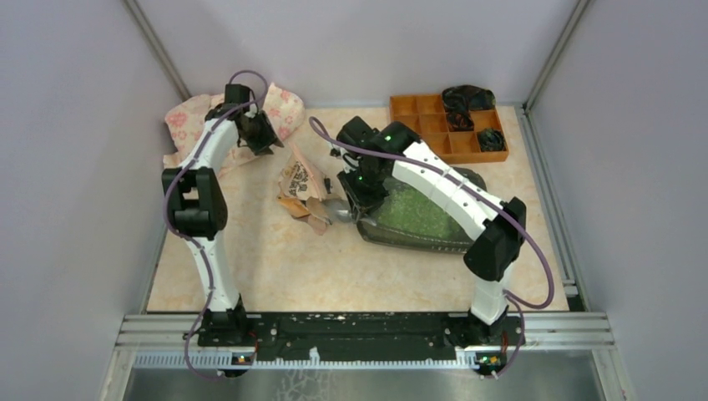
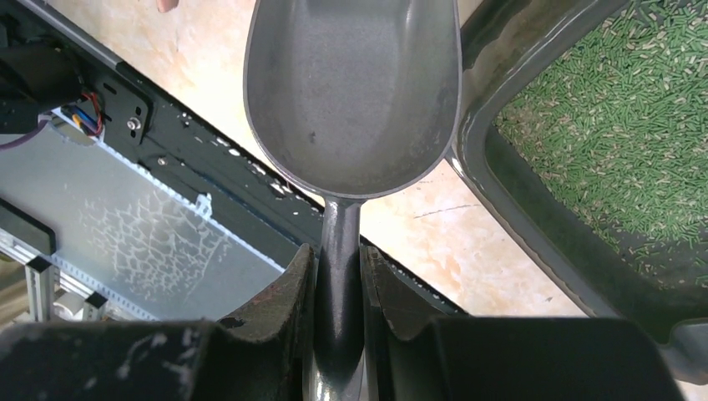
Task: Fill the litter box with clean litter
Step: 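Scoop the cat litter from the cat litter bag.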
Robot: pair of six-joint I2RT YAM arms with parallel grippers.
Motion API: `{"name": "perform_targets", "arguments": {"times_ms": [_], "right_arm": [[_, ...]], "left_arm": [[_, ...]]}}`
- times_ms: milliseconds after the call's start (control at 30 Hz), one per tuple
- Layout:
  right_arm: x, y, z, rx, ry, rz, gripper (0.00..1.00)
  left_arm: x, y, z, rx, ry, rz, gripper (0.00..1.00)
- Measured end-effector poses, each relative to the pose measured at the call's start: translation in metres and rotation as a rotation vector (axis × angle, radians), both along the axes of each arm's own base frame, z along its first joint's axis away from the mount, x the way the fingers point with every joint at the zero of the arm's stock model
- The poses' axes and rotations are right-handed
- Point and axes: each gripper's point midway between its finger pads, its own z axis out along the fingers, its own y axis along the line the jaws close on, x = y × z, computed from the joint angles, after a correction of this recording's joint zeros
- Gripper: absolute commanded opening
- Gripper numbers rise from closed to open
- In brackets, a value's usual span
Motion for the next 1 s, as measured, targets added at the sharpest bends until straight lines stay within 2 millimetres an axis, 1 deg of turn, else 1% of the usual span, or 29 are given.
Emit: {"name": "perform_targets", "arguments": {"times_ms": [100, 167, 233, 300, 367, 433, 500, 567, 667, 767, 900, 1000], "right_arm": [[0.005, 0.006, -0.002, 0.001, -0.002, -0.001, 0.0], [0.016, 0.017, -0.004, 0.011, -0.011, -0.002, 0.0], [0.033, 0.035, -0.012, 0.026, -0.03, -0.004, 0.0], [0.051, 0.051, -0.026, 0.029, -0.047, -0.008, 0.0], [0.062, 0.062, -0.042, 0.021, -0.047, -0.009, 0.0], [0.071, 0.071, -0.058, 0.003, -0.036, -0.01, 0.0], [0.079, 0.077, -0.071, -0.012, -0.029, -0.003, 0.0], [0.086, 0.076, -0.08, -0.026, -0.019, 0.0, 0.0], [0.087, 0.069, -0.08, -0.021, 0.014, -0.002, 0.0], [0.088, 0.059, -0.078, -0.003, 0.053, -0.017, 0.0], [0.07, 0.042, -0.091, -0.045, 0.127, -0.018, 0.0], [0.055, 0.044, -0.094, -0.073, 0.16, 0.004, 0.0]], "left_arm": [[0.001, -0.001, -0.001, -0.003, 0.003, -0.002, 0.47], [-0.001, -0.001, -0.002, -0.003, 0.01, -0.001, 0.47], [-0.003, -0.001, -0.006, -0.002, 0.014, -0.001, 0.47], [-0.012, -0.001, -0.015, 0.0, 0.041, -0.003, 0.48], [-0.021, -0.001, -0.024, 0.008, 0.074, -0.004, 0.47], [-0.026, -0.003, -0.03, 0.016, 0.096, -0.007, 0.47], [-0.027, -0.006, -0.03, 0.028, 0.097, -0.011, 0.47], [-0.027, -0.011, -0.028, 0.034, 0.095, -0.019, 0.47], [-0.023, -0.022, -0.025, 0.043, 0.083, -0.039, 0.48], [-0.01, -0.036, -0.017, 0.045, 0.052, -0.062, 0.48], [0.013, -0.055, -0.01, 0.038, -0.009, -0.107, 0.47], [0.013, -0.067, -0.016, 0.029, -0.006, -0.152, 0.47]]}}
